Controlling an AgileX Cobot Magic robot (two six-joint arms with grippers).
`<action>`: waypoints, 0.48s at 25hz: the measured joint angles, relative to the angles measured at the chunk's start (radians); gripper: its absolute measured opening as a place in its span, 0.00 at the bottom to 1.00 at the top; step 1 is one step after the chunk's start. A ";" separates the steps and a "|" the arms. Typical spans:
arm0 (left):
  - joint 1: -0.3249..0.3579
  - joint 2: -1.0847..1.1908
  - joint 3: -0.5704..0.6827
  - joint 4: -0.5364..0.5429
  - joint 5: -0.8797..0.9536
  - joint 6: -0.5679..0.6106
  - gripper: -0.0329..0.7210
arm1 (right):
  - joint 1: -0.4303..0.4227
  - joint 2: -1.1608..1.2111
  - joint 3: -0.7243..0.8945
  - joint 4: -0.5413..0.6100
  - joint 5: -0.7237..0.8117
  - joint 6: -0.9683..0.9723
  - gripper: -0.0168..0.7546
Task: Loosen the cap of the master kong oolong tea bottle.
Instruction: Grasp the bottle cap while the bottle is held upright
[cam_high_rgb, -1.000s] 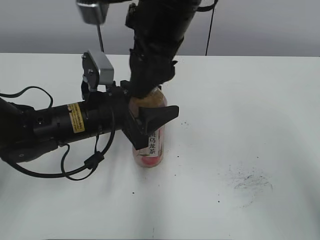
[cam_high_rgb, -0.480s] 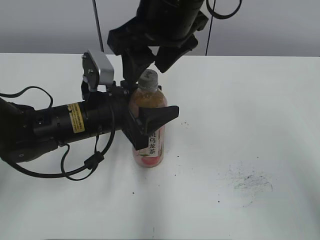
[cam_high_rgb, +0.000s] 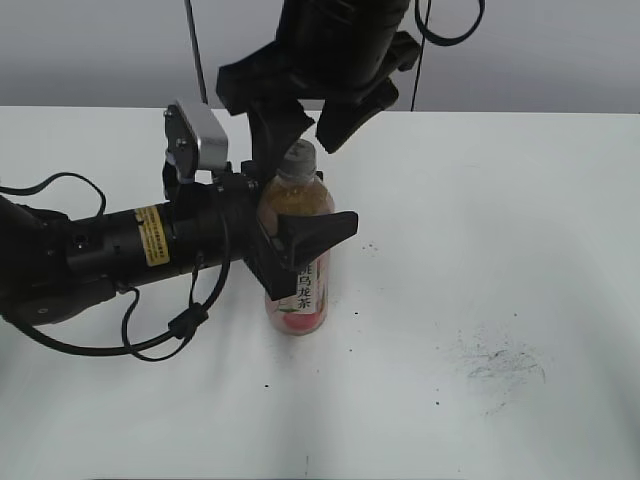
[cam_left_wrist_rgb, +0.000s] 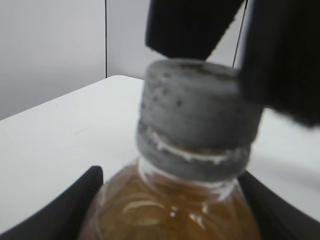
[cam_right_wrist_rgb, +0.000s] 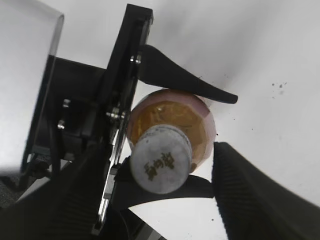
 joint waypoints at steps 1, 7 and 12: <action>0.000 0.000 0.000 0.000 0.000 0.000 0.64 | 0.000 0.008 0.000 -0.001 0.000 0.000 0.68; 0.000 0.000 0.000 0.000 -0.001 0.000 0.64 | 0.000 0.040 0.001 -0.012 0.000 -0.003 0.53; 0.000 0.000 0.000 0.000 0.000 0.000 0.64 | 0.000 0.040 0.001 -0.016 0.001 -0.060 0.40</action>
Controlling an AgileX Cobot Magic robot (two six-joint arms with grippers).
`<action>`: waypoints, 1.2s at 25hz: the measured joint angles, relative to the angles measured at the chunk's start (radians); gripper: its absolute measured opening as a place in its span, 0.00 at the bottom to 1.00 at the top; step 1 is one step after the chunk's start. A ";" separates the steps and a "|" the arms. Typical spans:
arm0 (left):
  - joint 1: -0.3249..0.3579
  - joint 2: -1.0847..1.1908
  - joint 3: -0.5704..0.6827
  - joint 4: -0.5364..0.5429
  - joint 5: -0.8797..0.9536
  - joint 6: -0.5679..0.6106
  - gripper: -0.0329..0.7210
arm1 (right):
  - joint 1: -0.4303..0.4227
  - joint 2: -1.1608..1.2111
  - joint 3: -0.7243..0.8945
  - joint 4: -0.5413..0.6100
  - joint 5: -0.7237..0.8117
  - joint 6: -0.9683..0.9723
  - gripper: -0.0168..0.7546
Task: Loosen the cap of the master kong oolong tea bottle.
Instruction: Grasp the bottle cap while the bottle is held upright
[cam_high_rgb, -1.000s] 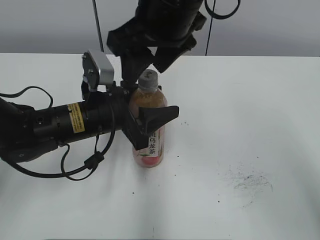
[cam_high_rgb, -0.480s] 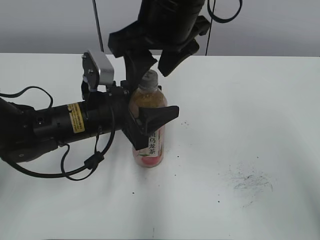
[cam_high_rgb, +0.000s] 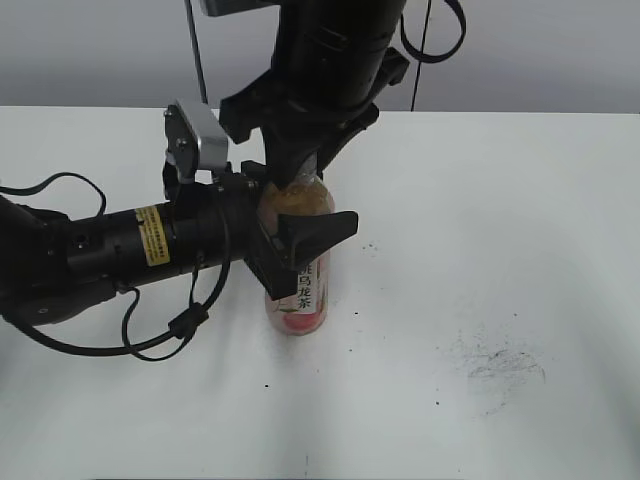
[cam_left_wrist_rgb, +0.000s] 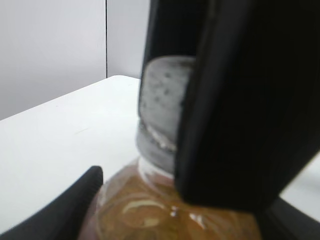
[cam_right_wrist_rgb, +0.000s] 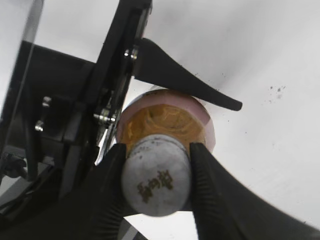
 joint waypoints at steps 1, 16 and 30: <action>0.000 0.000 0.000 0.000 0.000 0.000 0.64 | 0.000 0.000 0.000 0.000 0.000 -0.025 0.40; 0.000 0.000 0.000 0.013 -0.003 0.014 0.64 | 0.000 0.000 0.000 0.013 0.003 -0.982 0.39; -0.001 0.000 0.000 0.018 -0.005 0.023 0.64 | 0.002 0.000 0.000 0.035 0.014 -1.646 0.39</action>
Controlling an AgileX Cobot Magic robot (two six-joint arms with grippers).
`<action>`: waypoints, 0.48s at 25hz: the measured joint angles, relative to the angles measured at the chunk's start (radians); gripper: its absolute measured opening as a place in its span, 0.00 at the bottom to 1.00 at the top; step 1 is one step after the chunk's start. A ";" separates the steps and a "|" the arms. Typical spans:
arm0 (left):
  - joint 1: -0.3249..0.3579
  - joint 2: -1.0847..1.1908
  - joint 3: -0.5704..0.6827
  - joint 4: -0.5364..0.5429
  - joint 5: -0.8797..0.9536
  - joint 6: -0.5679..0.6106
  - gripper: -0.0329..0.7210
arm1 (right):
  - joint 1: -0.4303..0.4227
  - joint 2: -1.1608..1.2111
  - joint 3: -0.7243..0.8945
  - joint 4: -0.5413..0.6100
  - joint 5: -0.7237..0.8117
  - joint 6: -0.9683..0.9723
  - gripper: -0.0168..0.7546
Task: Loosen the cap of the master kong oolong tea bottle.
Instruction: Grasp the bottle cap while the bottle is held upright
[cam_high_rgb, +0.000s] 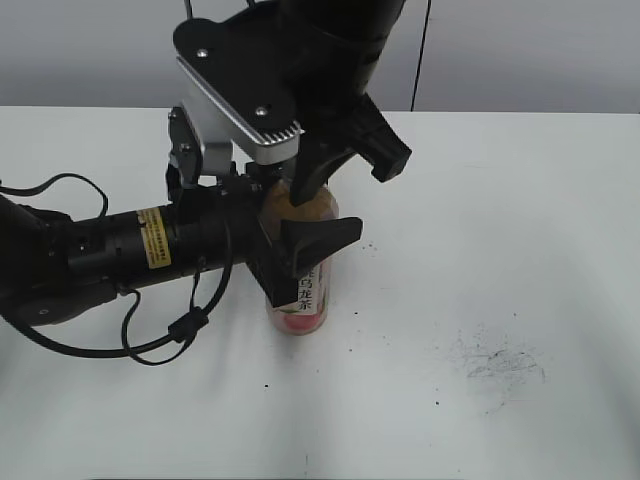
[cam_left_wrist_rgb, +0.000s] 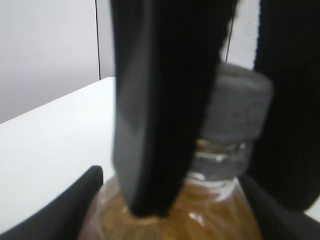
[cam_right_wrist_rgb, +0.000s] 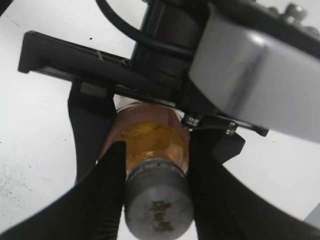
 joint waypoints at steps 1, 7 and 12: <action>0.000 0.000 0.000 -0.001 0.001 0.000 0.64 | 0.001 0.000 0.000 -0.001 0.000 -0.016 0.39; 0.000 0.000 0.000 -0.002 0.001 -0.001 0.64 | 0.001 0.000 0.000 0.001 0.000 0.017 0.39; 0.000 0.000 0.000 -0.005 0.001 -0.006 0.64 | 0.001 0.000 0.000 -0.006 -0.007 0.231 0.46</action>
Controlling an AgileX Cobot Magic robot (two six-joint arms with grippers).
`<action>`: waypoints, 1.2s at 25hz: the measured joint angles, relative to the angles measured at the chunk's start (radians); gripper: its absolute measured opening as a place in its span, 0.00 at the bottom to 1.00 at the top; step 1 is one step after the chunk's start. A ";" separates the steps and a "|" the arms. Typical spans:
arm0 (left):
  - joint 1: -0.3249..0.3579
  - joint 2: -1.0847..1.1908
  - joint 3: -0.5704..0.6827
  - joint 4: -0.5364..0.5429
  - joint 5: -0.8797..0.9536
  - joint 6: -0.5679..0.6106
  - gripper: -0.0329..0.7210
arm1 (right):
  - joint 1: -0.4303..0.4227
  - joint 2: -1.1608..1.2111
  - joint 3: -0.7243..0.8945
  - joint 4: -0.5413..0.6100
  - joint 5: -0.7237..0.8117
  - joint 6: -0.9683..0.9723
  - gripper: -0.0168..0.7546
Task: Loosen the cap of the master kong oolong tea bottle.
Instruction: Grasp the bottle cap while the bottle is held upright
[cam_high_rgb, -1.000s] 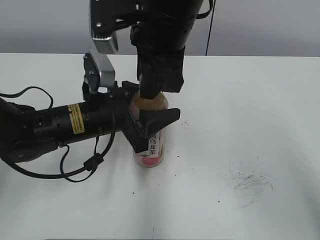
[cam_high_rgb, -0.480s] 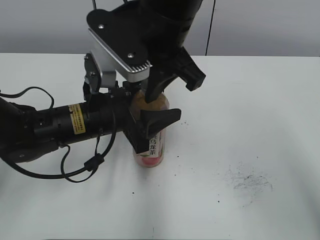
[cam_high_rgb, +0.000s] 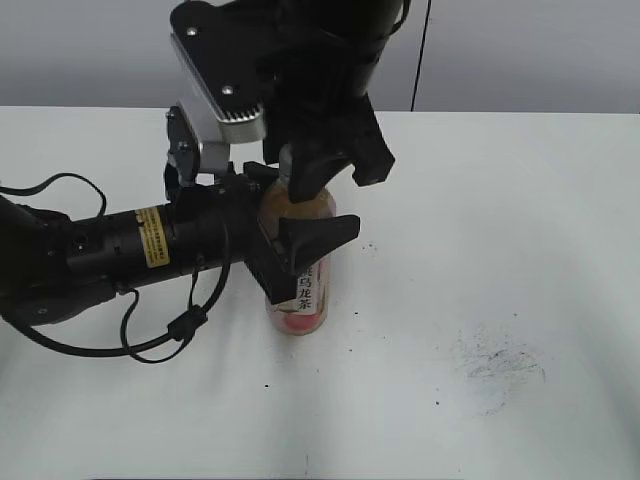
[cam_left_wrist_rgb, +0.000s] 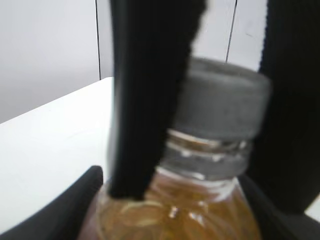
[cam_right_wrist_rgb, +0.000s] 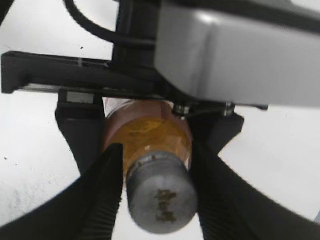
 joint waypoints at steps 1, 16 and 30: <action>0.001 0.000 0.000 -0.003 0.000 -0.005 0.64 | 0.000 0.000 0.000 -0.001 -0.001 0.072 0.51; 0.002 0.000 0.000 -0.006 0.001 -0.010 0.64 | -0.002 -0.025 -0.013 0.008 -0.002 1.013 0.66; 0.002 0.000 0.000 -0.006 0.001 -0.010 0.64 | -0.002 -0.033 -0.037 -0.050 -0.002 1.253 0.61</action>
